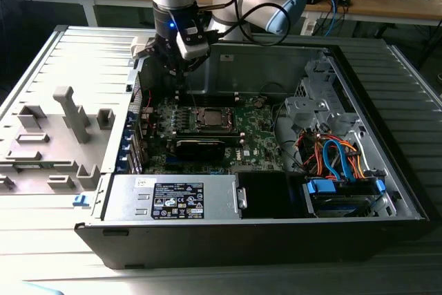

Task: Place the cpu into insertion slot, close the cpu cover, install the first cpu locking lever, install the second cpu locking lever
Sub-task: 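Install the first cpu locking lever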

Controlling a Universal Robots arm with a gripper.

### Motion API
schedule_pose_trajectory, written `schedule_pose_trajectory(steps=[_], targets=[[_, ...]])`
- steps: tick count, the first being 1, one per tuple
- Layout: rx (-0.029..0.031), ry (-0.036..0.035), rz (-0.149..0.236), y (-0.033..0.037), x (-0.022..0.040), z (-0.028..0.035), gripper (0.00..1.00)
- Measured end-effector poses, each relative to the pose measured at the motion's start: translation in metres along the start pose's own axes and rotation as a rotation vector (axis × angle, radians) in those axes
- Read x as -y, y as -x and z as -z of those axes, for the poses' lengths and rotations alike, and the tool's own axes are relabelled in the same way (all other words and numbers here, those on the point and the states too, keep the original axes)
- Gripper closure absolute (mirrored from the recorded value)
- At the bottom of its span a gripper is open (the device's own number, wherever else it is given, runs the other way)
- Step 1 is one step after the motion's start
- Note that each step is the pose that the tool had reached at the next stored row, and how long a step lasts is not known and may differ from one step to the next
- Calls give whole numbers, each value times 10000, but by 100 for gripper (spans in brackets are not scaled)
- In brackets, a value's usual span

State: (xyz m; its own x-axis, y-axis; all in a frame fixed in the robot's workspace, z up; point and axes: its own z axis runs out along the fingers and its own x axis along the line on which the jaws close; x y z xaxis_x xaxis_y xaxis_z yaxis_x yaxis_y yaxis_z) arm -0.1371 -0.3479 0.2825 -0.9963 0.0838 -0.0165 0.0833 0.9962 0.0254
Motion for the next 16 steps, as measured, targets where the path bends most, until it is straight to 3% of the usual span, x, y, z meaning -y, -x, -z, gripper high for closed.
schedule_pose_trajectory(steps=[4,6,11,16], targets=[[-13,6,464,0,1,-2,89],[-24,14,935,0,1,-22,89],[-33,17,1100,-2,8,-114,89],[-35,20,1144,0,9,-141,89]])
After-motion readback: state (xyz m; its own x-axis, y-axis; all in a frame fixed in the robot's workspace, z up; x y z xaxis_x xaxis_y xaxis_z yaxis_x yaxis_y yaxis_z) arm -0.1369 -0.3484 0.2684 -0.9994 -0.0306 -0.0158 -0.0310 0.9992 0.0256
